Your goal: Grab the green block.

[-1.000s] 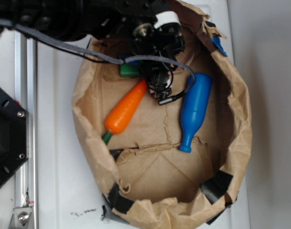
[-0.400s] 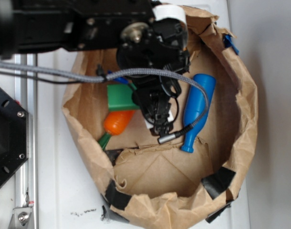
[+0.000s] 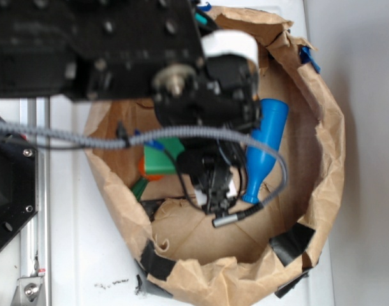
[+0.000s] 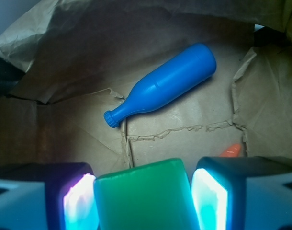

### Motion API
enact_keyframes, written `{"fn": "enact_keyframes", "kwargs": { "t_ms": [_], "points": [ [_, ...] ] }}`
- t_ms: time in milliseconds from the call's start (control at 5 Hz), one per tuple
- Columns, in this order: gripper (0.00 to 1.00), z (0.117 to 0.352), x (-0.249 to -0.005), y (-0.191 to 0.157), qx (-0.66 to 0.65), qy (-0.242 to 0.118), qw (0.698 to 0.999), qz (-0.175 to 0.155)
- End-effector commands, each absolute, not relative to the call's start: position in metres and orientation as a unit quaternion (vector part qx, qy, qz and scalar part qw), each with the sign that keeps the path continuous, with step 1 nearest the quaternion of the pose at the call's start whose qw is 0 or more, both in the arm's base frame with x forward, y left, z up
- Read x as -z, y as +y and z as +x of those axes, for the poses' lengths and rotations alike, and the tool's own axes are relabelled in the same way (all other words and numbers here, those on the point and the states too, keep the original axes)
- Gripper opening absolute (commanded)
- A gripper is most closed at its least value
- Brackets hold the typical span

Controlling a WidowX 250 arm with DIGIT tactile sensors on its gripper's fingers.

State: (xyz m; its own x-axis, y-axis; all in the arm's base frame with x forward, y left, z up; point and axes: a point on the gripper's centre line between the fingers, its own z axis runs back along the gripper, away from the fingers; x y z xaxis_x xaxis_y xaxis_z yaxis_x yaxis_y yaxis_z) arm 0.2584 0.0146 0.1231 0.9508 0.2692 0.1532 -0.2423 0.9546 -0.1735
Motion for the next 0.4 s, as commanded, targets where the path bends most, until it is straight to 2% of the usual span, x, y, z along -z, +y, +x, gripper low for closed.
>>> {"fn": "enact_keyframes", "kwargs": {
  "t_ms": [0,200],
  "points": [
    [0.00,0.2763,-0.1550,0.0223,-0.129,-0.145,0.979,-0.065],
    [0.00,0.2742,-0.1544,0.0228,-0.133,-0.153,0.978,-0.057]
  ]
}}
